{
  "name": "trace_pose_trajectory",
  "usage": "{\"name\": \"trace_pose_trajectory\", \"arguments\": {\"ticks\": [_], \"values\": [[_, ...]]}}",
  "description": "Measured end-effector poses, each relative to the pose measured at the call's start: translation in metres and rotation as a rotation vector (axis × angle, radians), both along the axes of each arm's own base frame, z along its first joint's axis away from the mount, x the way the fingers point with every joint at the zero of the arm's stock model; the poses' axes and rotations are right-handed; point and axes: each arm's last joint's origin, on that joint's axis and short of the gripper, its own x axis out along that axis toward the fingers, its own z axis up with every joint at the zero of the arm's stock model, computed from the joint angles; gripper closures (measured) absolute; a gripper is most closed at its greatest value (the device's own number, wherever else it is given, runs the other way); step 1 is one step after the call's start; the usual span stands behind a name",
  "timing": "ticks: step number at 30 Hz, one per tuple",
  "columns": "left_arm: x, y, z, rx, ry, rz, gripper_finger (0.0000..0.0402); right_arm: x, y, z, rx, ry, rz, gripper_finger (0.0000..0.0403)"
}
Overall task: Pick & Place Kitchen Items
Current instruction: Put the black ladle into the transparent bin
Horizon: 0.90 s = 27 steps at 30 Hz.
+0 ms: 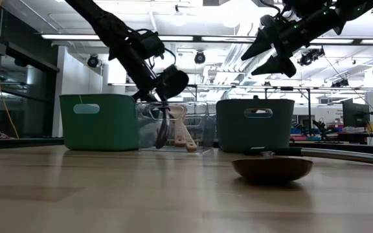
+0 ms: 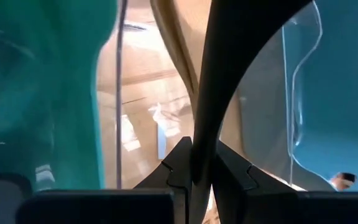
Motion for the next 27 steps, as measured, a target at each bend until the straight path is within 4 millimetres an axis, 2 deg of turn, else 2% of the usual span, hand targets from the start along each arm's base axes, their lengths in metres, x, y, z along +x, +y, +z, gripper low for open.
{"name": "trace_pose_trajectory", "arguments": {"ticks": [5, 20, 27], "values": [[0.001, 0.001, -0.007, -0.023, 0.024, 0.034, 0.0369, 0.0, 0.0, 0.0, 0.0, 0.0, 0.0, 0.0092], [0.013, -0.006, -0.013, -0.034, -0.002, 0.004, 0.0362, 0.0, 0.0, -0.001, 0.005, 0.006, 0.005, 0.0092], [0.013, -0.006, -0.013, -0.022, 0.0, -0.01, 0.032, 0.0, 0.001, -0.001, 0.01, 0.009, 0.011, 0.0092]]}}
